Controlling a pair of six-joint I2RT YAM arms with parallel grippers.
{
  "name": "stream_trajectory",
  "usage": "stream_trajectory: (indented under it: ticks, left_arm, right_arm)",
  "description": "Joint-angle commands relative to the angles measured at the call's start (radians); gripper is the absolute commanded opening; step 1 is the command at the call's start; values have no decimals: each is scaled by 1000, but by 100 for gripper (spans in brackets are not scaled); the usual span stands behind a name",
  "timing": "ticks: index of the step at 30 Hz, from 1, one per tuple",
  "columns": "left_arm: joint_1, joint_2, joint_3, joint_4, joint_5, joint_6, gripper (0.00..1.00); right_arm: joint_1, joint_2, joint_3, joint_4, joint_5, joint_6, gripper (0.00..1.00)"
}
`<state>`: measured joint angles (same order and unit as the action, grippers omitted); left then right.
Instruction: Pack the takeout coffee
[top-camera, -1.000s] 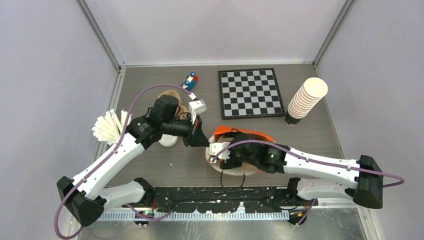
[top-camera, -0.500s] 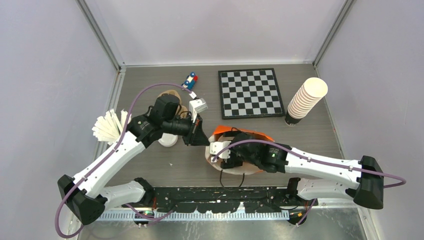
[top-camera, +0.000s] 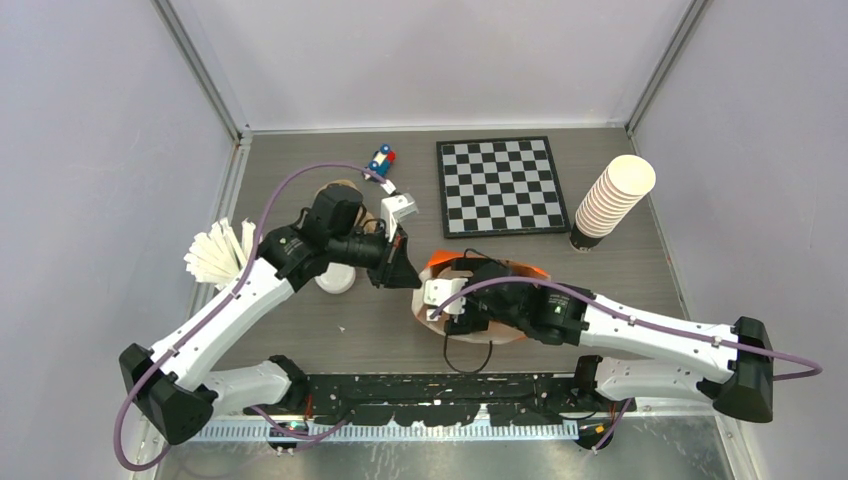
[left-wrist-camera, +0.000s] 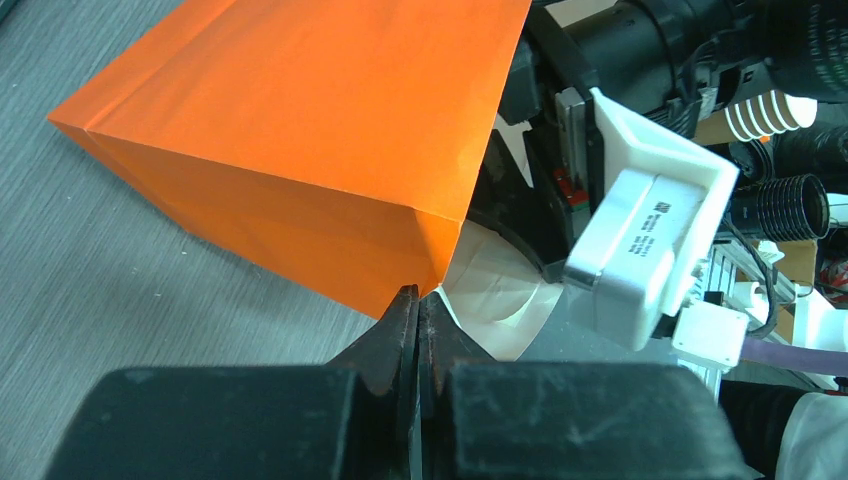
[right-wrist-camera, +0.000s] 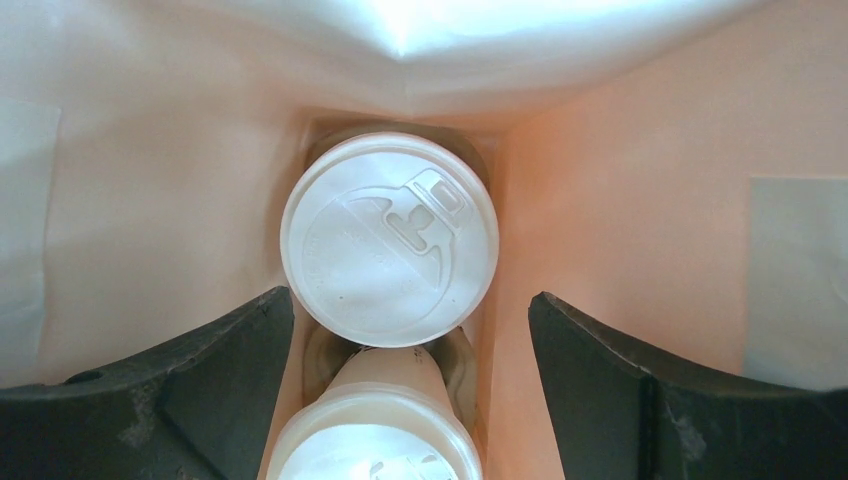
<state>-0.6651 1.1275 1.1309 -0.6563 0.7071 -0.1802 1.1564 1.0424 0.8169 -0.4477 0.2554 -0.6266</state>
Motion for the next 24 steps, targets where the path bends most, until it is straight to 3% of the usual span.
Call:
stream_trajectory:
  ticks: [1, 9, 24]
  left_arm:
    - [5, 11, 37, -8, -20, -7, 0]
    - [5, 33, 67, -19, -24, -11, 0]
    - [5, 82, 177, -121, -32, -53, 0]
  right_arm:
    - [-2, -33, 60, -16, -24, 23, 90]
    - [-3, -55, 82, -37, -29, 52, 88]
    - [-1, -122, 188, -127, -13, 184, 70]
